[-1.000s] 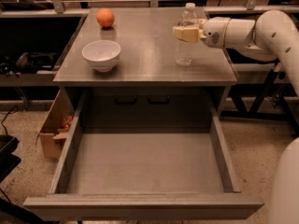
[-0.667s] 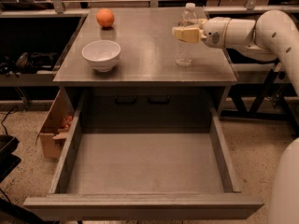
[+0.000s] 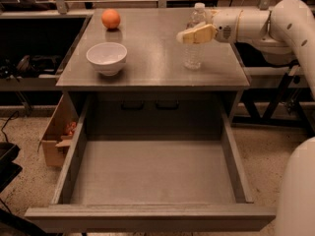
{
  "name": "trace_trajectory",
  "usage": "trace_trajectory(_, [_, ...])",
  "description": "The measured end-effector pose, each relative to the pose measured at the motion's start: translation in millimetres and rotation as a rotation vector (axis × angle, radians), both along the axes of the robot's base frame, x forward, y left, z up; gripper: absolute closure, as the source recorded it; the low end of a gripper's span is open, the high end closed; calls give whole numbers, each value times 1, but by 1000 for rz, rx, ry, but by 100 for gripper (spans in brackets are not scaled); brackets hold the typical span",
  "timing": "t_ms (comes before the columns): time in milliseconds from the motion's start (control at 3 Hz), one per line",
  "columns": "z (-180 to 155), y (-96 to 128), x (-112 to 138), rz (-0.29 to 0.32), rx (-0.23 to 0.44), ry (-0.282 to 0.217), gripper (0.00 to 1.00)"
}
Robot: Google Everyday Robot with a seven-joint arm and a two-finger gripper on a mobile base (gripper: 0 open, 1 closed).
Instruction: Pick water bottle from top drawer and place on counter
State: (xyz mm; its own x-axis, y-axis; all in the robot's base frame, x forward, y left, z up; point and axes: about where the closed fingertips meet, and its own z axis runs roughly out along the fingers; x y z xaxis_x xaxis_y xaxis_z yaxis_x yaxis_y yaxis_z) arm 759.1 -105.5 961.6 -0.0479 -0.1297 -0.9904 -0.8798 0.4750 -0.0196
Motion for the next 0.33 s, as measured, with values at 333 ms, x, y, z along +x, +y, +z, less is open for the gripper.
trace_trajectory(333, [96,30,-42,151,-120,-150,0])
